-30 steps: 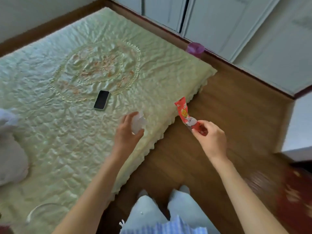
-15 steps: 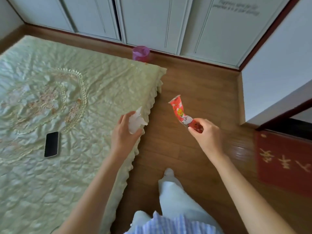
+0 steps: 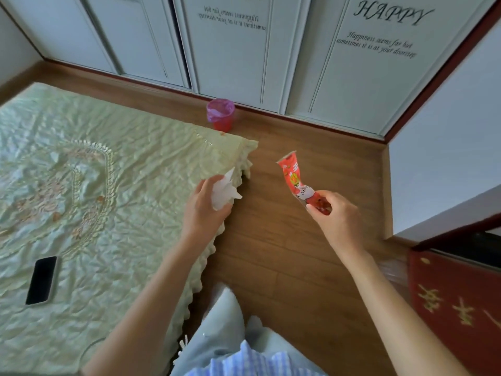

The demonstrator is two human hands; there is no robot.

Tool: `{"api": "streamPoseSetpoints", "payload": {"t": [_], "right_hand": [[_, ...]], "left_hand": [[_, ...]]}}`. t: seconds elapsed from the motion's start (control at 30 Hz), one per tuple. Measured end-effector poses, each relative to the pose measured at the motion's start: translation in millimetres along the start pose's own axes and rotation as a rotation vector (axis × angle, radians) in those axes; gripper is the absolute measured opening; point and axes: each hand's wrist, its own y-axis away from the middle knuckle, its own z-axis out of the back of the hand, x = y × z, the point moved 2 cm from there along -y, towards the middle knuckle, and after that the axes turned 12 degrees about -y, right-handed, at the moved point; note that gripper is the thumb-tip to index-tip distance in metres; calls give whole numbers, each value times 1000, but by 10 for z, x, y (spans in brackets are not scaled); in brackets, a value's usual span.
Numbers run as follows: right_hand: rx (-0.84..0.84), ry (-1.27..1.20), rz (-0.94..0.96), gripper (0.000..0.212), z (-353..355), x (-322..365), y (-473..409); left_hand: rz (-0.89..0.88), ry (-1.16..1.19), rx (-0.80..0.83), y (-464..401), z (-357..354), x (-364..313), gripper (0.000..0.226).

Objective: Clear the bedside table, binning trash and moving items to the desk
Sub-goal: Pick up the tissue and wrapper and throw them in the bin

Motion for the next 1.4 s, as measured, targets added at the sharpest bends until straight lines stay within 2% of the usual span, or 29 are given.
{"api": "streamPoseSetpoints", "payload": {"t": [0.2,0.57,0.83,1.1,1.4], "right_hand": [[23,21,-9,24,-212,-214,-896],[38,80,-5,26,-738,-432,-3053],[77,90,-40,28,-1025,-801,-4327],[158,68,1,27,-1184,-1303,-6095],[360,-20,74,23,-1674,-1388,-7717]], "left_hand": [[2,-18,35,-924,-325,-50,55],[-39,-11,84,-3237,-805,-117,55],[19,20,127,-4437,-1244,-137,57],[85,7,26,-5926,-1884,-418,57],[312,-9,-107,-7031,-2130,-450,58]]}}
